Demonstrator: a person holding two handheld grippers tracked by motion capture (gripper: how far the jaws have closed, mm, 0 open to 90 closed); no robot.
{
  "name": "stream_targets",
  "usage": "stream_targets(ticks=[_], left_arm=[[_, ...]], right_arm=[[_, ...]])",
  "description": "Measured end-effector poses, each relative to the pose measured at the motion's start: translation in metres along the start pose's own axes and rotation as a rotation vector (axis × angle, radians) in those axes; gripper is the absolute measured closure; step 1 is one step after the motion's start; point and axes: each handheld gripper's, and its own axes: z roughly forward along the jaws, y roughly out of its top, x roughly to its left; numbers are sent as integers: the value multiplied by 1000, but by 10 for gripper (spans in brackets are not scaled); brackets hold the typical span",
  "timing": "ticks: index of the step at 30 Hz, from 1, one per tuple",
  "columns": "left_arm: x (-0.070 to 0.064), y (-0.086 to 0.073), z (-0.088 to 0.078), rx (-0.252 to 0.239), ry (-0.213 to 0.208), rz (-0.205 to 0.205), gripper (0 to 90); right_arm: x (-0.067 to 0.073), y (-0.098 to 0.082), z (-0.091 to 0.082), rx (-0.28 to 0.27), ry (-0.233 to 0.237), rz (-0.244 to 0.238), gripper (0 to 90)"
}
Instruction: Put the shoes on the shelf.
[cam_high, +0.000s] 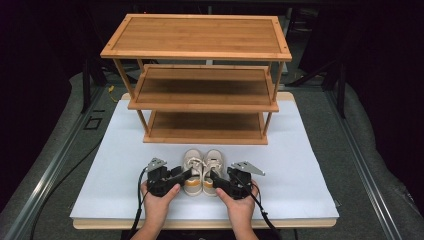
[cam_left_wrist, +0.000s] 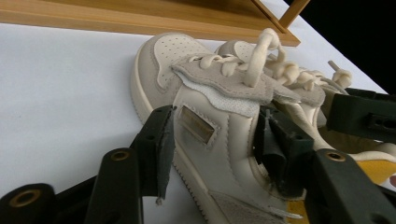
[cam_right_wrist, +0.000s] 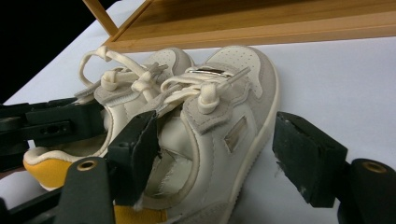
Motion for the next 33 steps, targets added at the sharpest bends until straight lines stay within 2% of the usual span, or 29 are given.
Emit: stream_targets(ticks=[3, 9, 11, 13, 14, 17, 21, 22, 25, 29, 33], left_arm=[[0, 0, 0, -2, -3, -10, 455], [0, -1, 0, -12, 0, -4, 421], [-1, -2, 0, -16, 15, -3, 437], [-2, -3, 0, -25, 18, 2, 470], [-4, -4, 0, -38, 20, 9, 486], [-6, -5, 1, -49, 29, 10, 524], [-7, -6, 2, -62, 42, 21, 531], [-7, -6, 2, -62, 42, 21, 532], [-8, -7, 2, -71, 50, 29, 532], [-9, -8, 3, -86, 54, 26, 531], [-9, -9, 4, -101, 54, 19, 530]], right_arm=[[1, 0, 1, 0, 14, 12, 289], [1, 0, 2, -7, 22, -6, 286], [0, 0, 2, -2, 22, -14, 365], [0, 0, 2, 1, 15, -16, 389], [-1, -1, 2, 1, 10, -12, 444], [-3, -3, 2, 4, 9, -5, 488], [-2, -4, 1, -13, -11, -10, 511], [-2, -4, 1, -26, -2, -15, 520], [-1, -4, 1, -45, -16, -38, 533], [1, -8, 6, -55, -25, -64, 544], [1, -9, 6, -67, -26, -67, 546]])
